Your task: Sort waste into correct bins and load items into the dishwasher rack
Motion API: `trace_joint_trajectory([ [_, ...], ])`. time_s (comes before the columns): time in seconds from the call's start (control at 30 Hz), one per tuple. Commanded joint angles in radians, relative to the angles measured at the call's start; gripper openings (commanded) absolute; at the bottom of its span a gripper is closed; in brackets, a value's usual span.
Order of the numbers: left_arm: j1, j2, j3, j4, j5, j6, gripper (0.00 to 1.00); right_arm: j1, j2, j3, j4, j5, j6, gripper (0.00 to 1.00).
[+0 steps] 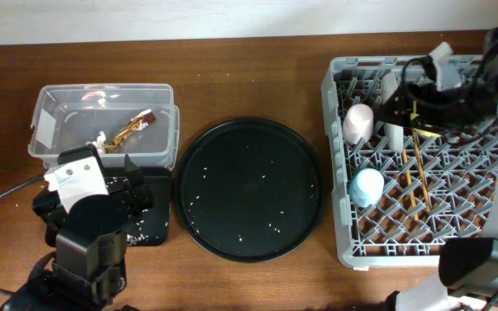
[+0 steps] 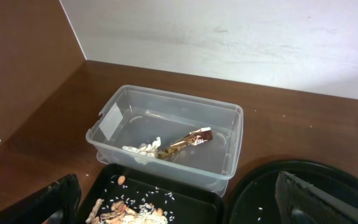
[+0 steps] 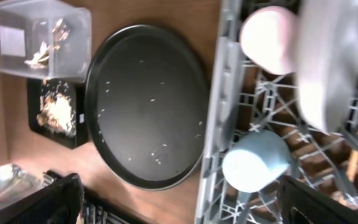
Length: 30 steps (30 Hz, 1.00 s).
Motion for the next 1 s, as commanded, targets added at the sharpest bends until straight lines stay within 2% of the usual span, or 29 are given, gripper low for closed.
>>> trace_joint_trajectory([
  [0.0, 0.003, 0.0, 0.01, 0.002, -0.022, -0.013, 0.99, 0.023, -0.008, 0.017, 0.0, -0.028, 0.004, 0.98],
  [0.53, 0.003, 0.0, 0.01, 0.002, -0.022, -0.013, 0.99, 0.026, -0.031, 0.017, 0.006, -0.01, 0.004, 0.98],
  [0.67, 0.003, 0.0, 0.01, 0.002, -0.022, -0.013, 0.99, 0.026, -0.138, 0.017, 0.007, 0.054, 0.004, 0.98],
  [0.9, 0.003, 0.0, 0.01, 0.002, -0.022, -0.013, 0.99, 0.026, -0.48, 0.017, 0.006, 0.112, 0.004, 0.98],
  [0.97, 0.003, 0.0, 0.01, 0.002, -0.022, -0.013, 0.99, 0.026, -0.567, 0.017, 0.007, 0.214, -0.026, 0.99],
])
